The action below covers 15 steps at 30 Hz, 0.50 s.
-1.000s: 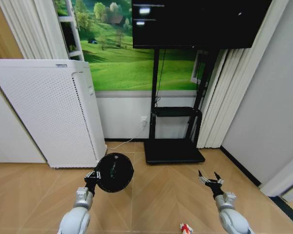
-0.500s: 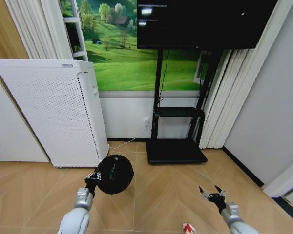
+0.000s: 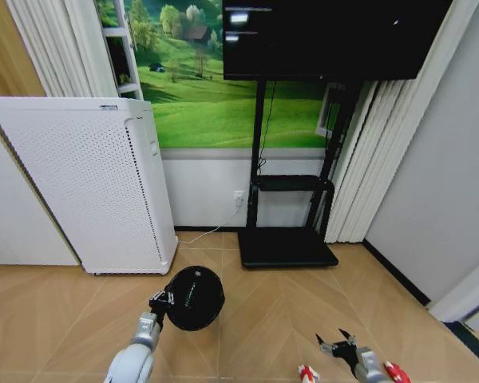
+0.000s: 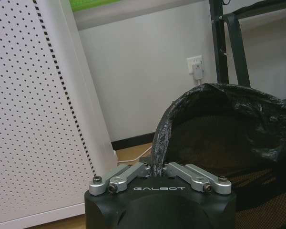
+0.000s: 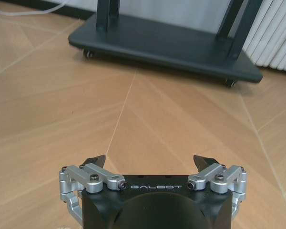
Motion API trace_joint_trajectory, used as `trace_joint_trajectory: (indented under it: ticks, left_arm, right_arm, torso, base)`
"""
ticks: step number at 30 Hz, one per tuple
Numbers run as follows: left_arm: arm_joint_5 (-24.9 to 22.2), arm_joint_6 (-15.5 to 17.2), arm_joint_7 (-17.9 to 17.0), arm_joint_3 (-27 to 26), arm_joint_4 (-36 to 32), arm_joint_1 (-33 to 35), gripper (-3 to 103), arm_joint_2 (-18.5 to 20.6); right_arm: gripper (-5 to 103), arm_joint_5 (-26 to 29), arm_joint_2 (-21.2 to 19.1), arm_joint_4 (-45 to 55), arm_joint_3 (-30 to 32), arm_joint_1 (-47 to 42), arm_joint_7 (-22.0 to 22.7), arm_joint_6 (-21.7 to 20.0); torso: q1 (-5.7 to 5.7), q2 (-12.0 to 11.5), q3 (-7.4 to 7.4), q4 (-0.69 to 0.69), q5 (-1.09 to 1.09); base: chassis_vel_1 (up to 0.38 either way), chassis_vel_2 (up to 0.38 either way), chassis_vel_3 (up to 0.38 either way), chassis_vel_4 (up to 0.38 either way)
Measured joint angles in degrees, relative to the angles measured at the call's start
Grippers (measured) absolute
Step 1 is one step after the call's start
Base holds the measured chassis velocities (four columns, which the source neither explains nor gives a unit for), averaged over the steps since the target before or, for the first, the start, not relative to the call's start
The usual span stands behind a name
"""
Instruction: Pick up the trash bin and place the garbage on the floor into it.
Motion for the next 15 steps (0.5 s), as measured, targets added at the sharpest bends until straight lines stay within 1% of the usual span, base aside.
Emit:
trace_joint_trajectory:
  ticks: [4, 6, 7, 10, 15]
  left_arm:
    - [-0.2, 0.1, 0.0, 0.0, 0.2, -0.4, 3, 0.9]
    - [-0.5, 0.2, 0.0, -0.1, 0.2, -1.0, 3, 1.5]
    - [-0.5, 0.2, 0.0, -0.1, 0.2, -1.0, 3, 1.5]
    - [-0.7, 0.2, 0.0, 0.0, 0.2, -1.3, 3, 1.7]
    - [-0.6, 0.2, 0.0, 0.2, 0.2, -1.3, 3, 1.6]
  right_arm:
    - [100, 0.2, 0.4, -1.3, -1.9, 0.4, 0.5, -0.5]
    - [100, 0.0, 1.5, -3.0, -3.7, 0.9, 0.9, -0.7]
    - [100, 0.0, 1.5, -3.0, -3.7, 0.9, 0.9, -0.7]
    - [100, -0.1, 3.3, -5.2, -5.4, 1.3, 1.4, -0.7]
    - [100, -0.1, 4.0, -5.8, -6.6, 1.2, 1.4, -0.7]
  torso:
    - [0.0, 0.0, 0.0, -0.01, 0.0]
    - [0.0, 0.0, 0.0, -0.01, 0.0]
    - [0.0, 0.0, 0.0, -0.01, 0.0]
    - [0.0, 0.0, 0.0, -0.01, 0.01]
    - [0.0, 0.0, 0.0, -0.01, 0.01]
  base:
    - [0.0, 0.0, 0.0, 0.0]
    - [0.0, 0.0, 0.0, 0.0]
    - [0.0, 0.0, 0.0, 0.0]
    - [0.0, 0.0, 0.0, 0.0]
    - [0.0, 0.0, 0.0, 0.0]
